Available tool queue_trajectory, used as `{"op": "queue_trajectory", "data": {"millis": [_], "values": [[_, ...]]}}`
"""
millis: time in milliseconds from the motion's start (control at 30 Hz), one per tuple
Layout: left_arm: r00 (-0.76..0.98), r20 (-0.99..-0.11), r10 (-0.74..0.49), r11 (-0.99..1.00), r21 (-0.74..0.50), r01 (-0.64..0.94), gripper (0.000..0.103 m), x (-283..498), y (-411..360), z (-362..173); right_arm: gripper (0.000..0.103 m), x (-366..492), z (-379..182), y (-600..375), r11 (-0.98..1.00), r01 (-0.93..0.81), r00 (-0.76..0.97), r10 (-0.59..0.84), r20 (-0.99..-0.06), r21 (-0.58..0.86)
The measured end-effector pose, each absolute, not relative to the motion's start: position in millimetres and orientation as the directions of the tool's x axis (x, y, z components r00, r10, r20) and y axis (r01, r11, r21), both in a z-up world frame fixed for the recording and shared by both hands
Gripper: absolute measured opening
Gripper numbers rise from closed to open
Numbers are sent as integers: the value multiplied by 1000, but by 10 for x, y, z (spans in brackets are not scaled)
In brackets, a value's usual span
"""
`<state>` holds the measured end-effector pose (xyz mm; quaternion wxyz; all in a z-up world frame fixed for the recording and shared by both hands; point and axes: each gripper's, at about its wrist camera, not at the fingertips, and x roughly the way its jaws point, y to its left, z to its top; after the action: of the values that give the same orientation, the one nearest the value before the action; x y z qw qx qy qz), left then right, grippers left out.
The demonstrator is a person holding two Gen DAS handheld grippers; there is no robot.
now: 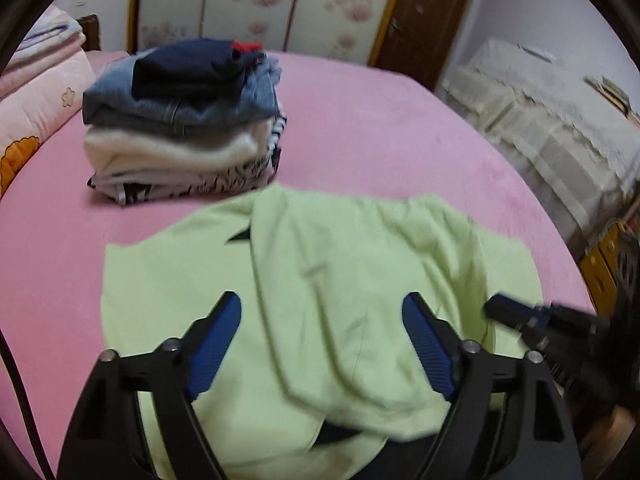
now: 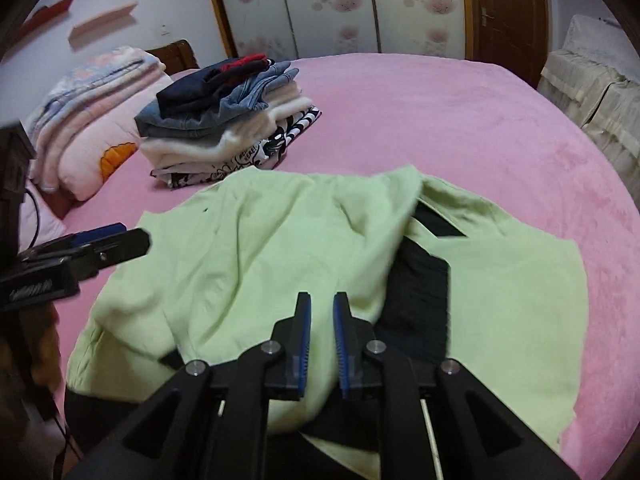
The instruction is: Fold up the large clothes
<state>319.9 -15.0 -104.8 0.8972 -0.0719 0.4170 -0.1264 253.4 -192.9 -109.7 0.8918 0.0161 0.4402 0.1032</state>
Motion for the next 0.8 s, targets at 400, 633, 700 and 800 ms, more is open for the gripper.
{"op": "queue_trajectory", "data": {"millis": [400, 633, 700, 800], "values": [[506, -799, -325, 938, -340, 65, 71, 3515, -306, -1755, 27, 2767, -1396, -1745, 963, -146, 583, 268, -767, 226], [474, -834, -281, 959, -252, 127, 59, 3439, -270, -1986, 0, 2756, -1855, -2423, 974, 27, 530, 177, -829, 225], [475, -832, -286, 958, -257, 127, 59, 3436, -269, -2030, 0, 2675, -1859, -2534, 966, 37, 539, 196, -819, 255], [480, -833, -276, 961, -255, 110, 59, 3443, -290, -2035, 0, 2665, -1917, -2493, 969, 39, 532, 185, -826, 242]]}}
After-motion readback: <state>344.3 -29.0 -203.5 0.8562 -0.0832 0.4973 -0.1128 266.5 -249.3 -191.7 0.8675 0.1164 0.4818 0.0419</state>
